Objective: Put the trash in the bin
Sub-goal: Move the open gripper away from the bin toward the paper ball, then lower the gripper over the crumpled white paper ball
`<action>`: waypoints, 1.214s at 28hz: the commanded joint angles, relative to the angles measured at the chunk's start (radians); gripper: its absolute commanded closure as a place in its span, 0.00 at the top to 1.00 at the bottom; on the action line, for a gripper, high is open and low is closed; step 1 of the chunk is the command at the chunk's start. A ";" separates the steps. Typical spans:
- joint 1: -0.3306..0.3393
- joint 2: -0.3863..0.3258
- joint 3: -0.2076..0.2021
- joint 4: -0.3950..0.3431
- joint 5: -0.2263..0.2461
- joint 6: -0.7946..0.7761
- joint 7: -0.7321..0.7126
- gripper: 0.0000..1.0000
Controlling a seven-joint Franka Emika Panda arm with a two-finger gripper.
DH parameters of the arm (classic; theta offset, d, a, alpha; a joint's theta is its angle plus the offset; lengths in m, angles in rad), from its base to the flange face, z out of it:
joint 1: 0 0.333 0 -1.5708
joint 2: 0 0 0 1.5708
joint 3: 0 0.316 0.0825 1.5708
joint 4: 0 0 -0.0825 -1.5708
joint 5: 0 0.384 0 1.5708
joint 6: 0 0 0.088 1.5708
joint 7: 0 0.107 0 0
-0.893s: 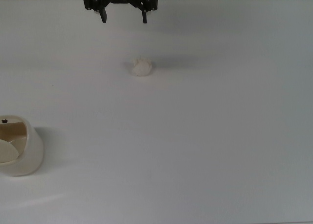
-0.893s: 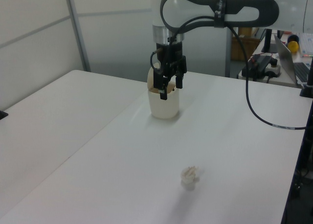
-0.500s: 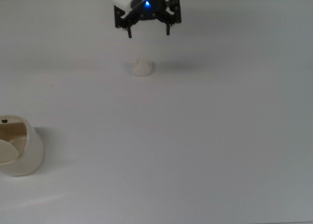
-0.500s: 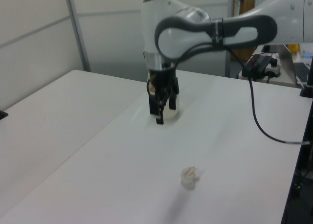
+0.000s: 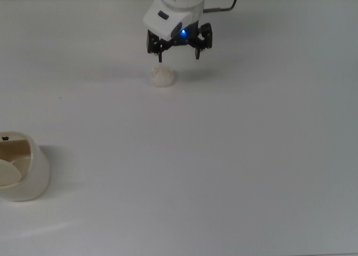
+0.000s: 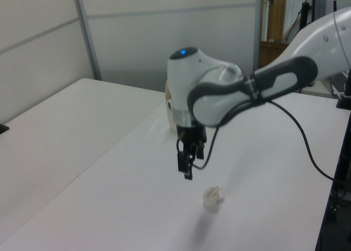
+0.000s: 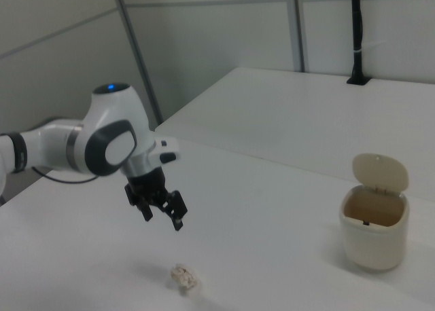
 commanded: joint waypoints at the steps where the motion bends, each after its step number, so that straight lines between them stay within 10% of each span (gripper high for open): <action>1: 0.016 -0.027 -0.008 -0.104 -0.024 0.093 0.050 1.00; 34: -0.035 0.118 -0.020 -0.181 -0.179 0.288 0.055 0.98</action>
